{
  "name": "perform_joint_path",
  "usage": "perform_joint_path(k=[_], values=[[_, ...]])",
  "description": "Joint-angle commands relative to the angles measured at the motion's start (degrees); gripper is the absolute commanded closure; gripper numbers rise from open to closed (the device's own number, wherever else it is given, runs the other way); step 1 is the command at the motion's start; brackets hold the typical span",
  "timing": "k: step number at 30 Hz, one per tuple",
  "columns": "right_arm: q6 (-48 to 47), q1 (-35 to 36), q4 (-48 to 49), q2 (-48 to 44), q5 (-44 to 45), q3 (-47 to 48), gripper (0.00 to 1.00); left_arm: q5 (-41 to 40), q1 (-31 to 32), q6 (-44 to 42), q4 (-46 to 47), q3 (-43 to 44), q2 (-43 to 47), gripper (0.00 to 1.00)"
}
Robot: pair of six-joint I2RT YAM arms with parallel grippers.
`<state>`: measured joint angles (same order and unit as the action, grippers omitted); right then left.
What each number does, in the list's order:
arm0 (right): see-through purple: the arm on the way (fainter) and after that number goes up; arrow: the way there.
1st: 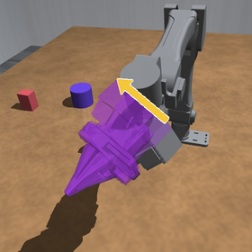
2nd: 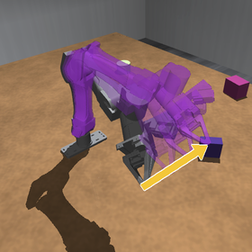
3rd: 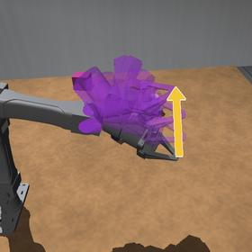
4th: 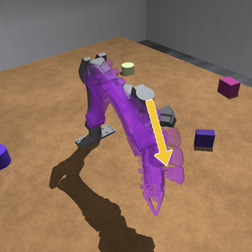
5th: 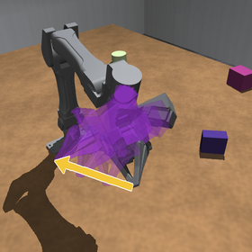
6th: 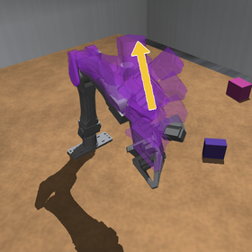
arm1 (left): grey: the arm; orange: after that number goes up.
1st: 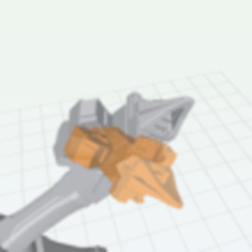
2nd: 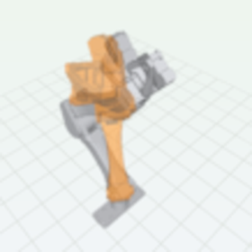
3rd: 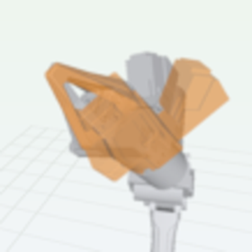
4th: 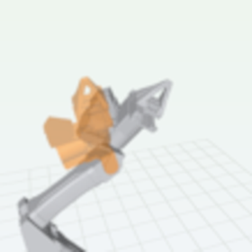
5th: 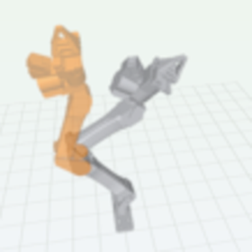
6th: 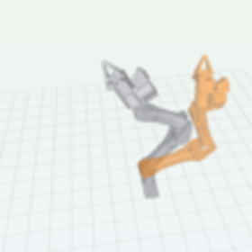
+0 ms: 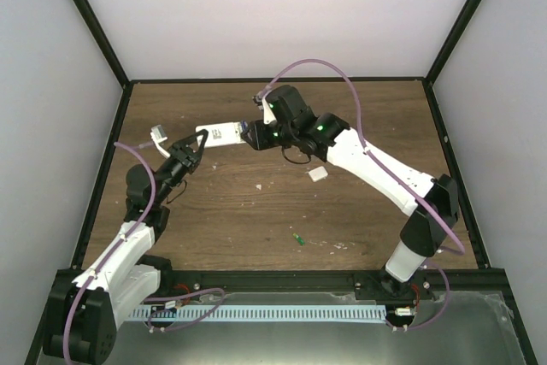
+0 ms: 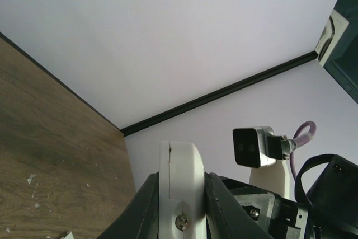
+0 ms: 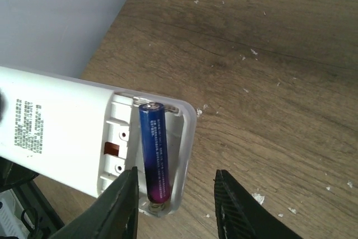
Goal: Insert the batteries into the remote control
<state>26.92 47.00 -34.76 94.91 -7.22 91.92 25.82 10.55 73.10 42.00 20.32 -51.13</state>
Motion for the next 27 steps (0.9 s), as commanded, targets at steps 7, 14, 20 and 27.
perform_joint_path(k=[7,14,20,27], values=[[-3.19,-0.37,3.24,-6.44,-0.89,2.79,0.53,-0.75,-0.09,-0.02,3.79,-0.19,1.03,1.0],[0.14,-7.36,7.56,-7.44,-10.29,-1.99,0.47,0.46,-0.13,0.5,4.36,-0.22,1.36,1.0],[4.29,-11.5,8.11,-5.24,-19.52,-0.22,0.42,1.8,-0.22,1.07,3.91,0.36,2.23,1.0],[8.37,-11.8,8.62,-2.37,-26.98,0.72,0.36,2.88,-0.19,1.84,4.3,0.82,1.64,1.0]])
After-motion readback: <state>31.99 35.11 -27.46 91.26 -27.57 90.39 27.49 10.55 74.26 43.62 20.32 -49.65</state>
